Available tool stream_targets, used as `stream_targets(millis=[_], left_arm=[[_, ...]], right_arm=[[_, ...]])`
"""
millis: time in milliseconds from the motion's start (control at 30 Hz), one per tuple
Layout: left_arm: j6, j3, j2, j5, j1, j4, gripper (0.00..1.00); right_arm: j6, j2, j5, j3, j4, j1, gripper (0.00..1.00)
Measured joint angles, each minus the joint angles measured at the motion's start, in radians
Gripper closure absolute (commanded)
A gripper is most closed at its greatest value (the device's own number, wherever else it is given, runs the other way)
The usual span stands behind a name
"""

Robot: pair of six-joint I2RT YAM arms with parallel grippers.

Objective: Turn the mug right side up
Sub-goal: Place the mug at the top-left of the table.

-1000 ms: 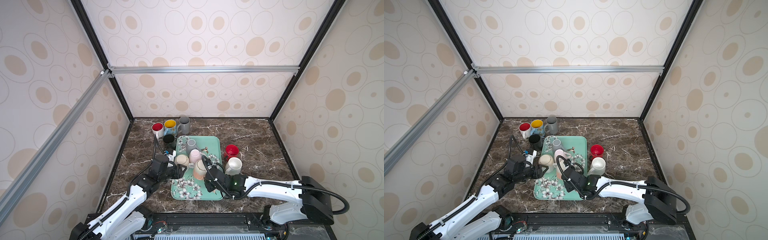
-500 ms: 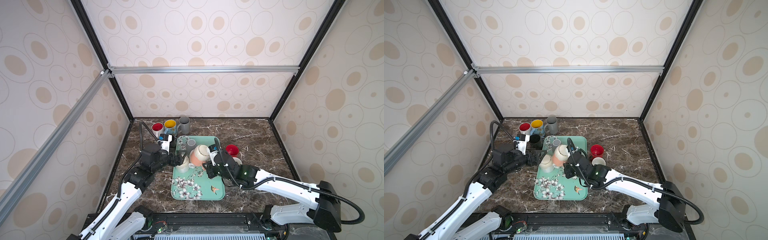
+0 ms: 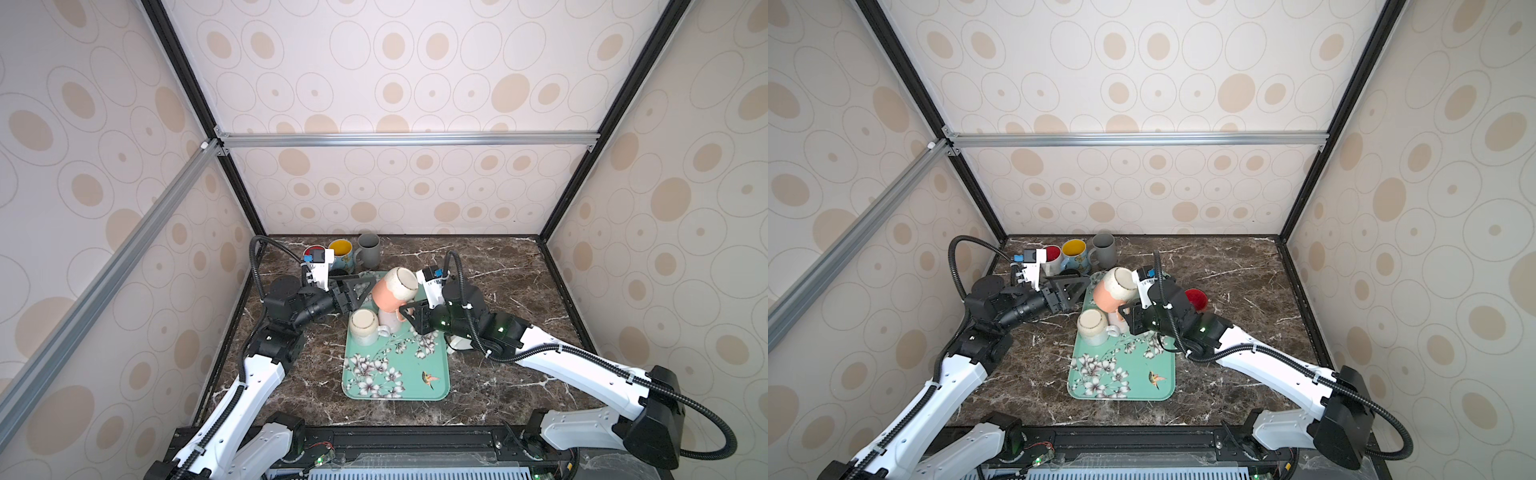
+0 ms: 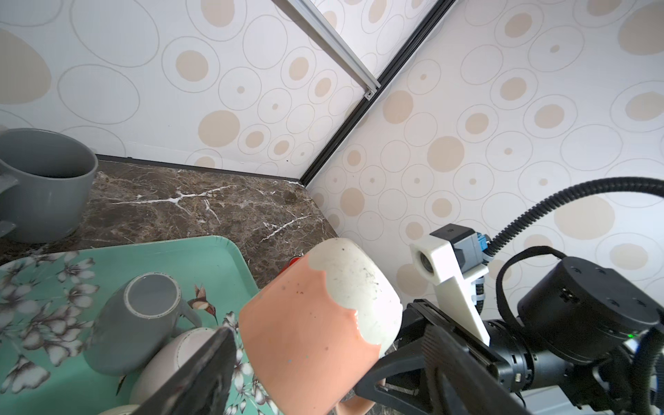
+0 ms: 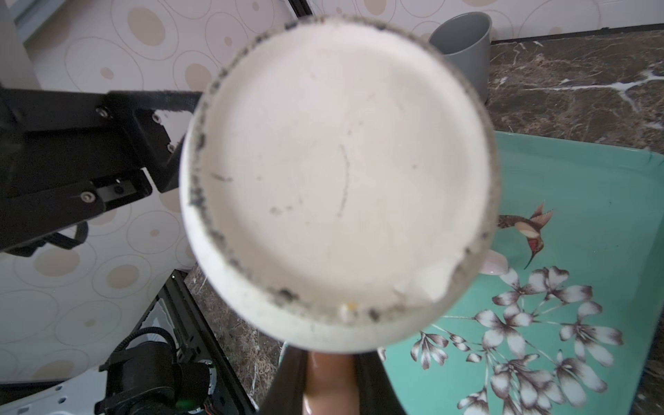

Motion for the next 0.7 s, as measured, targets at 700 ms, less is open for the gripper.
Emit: stream_targets(millis=[700], left_arm=[[-0.299,-0.145,0.029,0.193,0.035,0.372,0.32]], right_arm=[[0.079,0.016,-0.126,0.022,0.138,-0.033,1.00]])
